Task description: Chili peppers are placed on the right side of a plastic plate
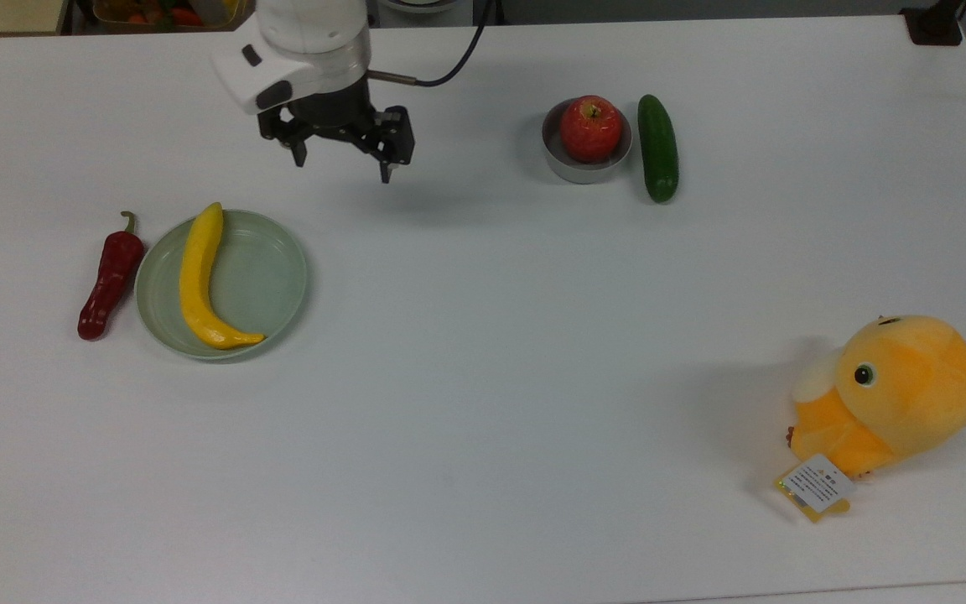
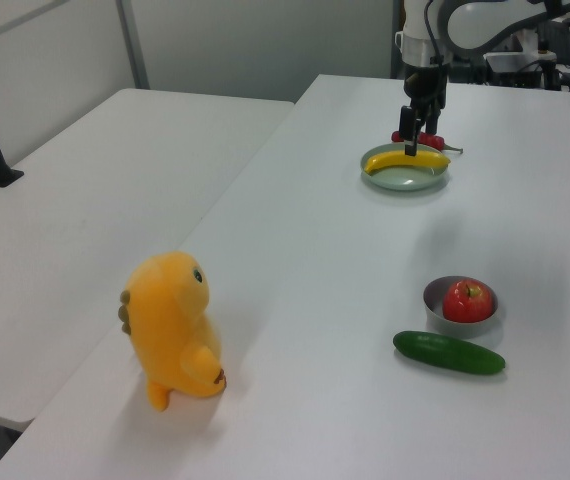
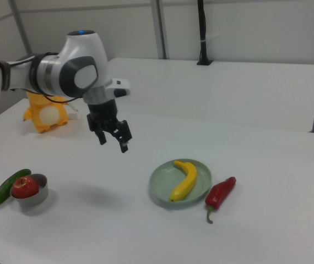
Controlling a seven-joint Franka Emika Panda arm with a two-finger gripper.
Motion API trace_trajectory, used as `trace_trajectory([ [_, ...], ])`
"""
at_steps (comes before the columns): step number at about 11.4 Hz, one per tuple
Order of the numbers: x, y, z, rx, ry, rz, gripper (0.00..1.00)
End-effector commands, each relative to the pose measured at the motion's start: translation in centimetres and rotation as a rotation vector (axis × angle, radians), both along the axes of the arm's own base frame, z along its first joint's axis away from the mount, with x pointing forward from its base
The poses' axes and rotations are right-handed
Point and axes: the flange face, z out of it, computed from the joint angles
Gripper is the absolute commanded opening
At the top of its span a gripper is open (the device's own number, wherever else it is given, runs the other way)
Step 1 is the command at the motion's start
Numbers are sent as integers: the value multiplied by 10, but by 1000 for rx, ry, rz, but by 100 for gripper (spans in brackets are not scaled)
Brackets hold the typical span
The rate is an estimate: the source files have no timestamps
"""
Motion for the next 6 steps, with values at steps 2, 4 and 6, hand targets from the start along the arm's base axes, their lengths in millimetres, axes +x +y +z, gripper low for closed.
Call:
trace_trajectory([
  [2,-27,50,30,-12,-10,70,100],
  [4,-31,53,33,-9,-25,73,100],
  [6,-34,48,43,20,-42,49,100],
])
